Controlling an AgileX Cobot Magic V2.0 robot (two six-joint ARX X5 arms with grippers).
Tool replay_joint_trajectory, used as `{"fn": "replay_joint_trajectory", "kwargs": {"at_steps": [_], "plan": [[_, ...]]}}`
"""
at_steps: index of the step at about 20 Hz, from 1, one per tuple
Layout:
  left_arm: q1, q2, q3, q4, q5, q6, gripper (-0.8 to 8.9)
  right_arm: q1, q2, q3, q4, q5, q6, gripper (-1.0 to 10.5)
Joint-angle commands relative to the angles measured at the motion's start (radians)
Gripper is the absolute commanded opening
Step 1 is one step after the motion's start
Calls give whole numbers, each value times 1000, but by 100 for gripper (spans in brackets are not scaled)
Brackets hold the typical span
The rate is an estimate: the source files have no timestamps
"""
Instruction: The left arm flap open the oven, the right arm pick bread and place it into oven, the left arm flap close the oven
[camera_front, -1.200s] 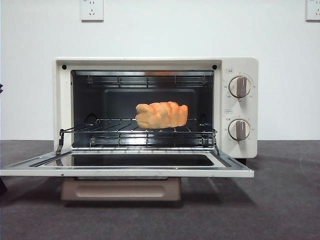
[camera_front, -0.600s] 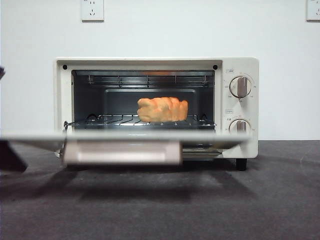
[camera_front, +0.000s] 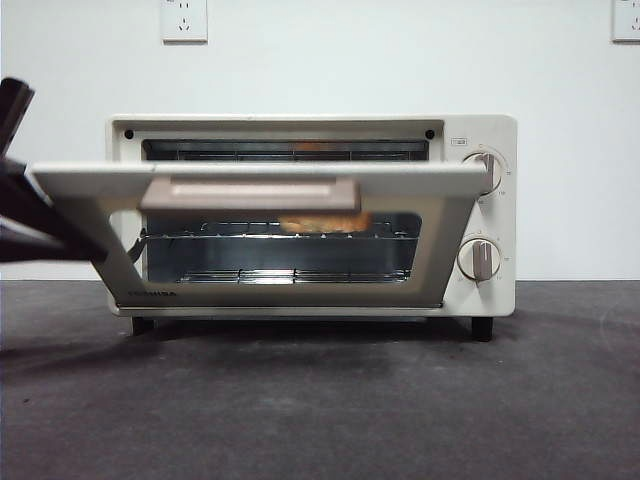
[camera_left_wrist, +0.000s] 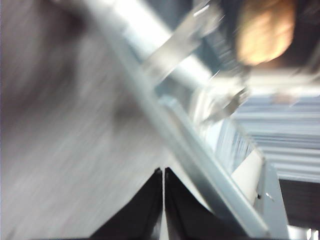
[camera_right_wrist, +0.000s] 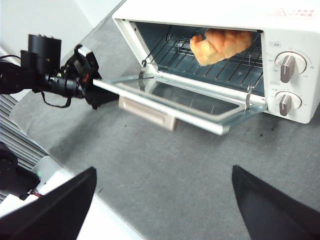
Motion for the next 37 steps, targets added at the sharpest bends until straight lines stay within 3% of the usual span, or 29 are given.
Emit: {"fn": "replay_joint_trajectory", "kwargs": {"at_steps": [1,6,11,23,32,37], "plan": [[-3,2,20,147,2,-160,12,6,3,17,11,18,10,431],[-3,2,41,298,-55,-294,12,6,3,17,14,31,10,431],[-3,2,87,322,-90,-344,12,6,3,17,15,31,9,431],[-3,-33,178,321,-10,-343,12,6,3,17,15,29,9,431],[-3,-200,182,315,44,-331,12,6,3,17,55,30,-10,431],[-3,-313,184,258,57,-278,12,6,3,17,115,30,-34,431]]}}
